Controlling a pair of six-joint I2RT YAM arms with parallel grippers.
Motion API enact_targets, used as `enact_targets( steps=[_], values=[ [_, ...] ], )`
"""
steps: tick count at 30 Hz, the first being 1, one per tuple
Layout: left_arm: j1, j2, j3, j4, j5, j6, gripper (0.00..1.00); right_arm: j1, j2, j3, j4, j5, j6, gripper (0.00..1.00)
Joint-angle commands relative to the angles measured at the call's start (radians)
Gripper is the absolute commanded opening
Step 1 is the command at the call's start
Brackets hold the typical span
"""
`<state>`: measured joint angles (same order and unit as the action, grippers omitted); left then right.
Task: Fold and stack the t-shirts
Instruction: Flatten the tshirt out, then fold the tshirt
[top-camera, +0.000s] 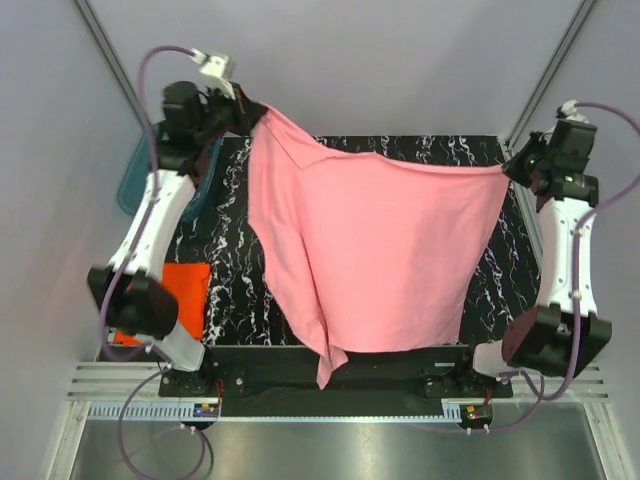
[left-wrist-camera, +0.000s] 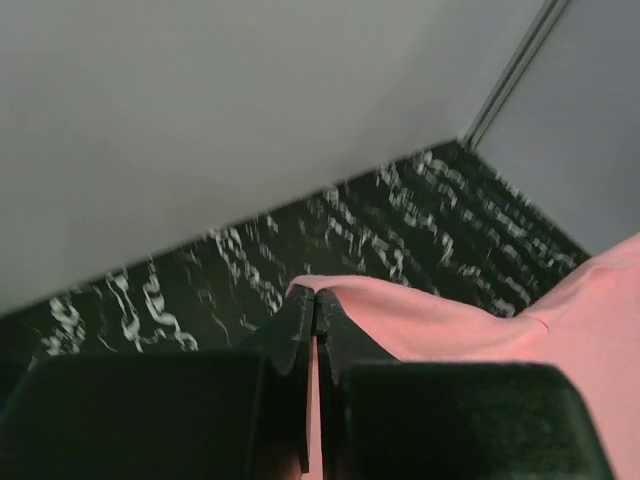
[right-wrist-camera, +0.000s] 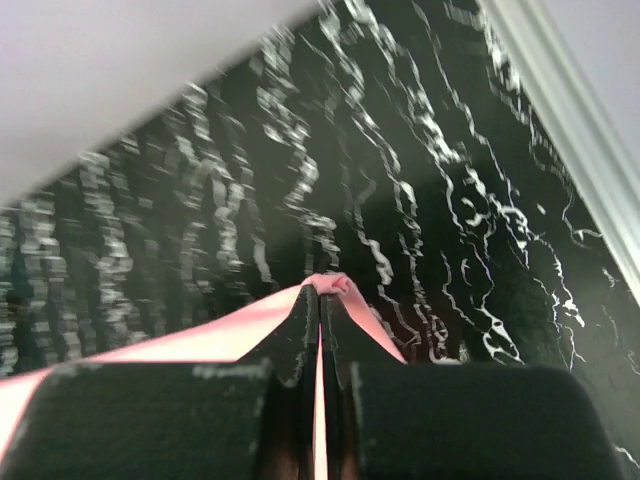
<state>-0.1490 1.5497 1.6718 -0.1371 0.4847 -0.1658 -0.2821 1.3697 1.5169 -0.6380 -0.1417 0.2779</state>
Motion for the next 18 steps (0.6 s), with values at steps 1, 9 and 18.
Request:
enact_targets(
  steps=[1,9,18],
  values=[
    [0.003,0.244,0.026,0.131,0.065,-0.011,0.00,0.003,0.121,-0.015,0.179,0.053,-0.042,0.00],
    [0.008,0.795,0.463,0.205,0.077,-0.153,0.00,-0.012,0.747,0.393,0.106,0.161,-0.149,0.00],
    [-0.004,0.862,0.405,0.335,0.104,-0.363,0.00,-0.025,0.989,0.629,-0.001,0.090,-0.119,0.00]
  ],
)
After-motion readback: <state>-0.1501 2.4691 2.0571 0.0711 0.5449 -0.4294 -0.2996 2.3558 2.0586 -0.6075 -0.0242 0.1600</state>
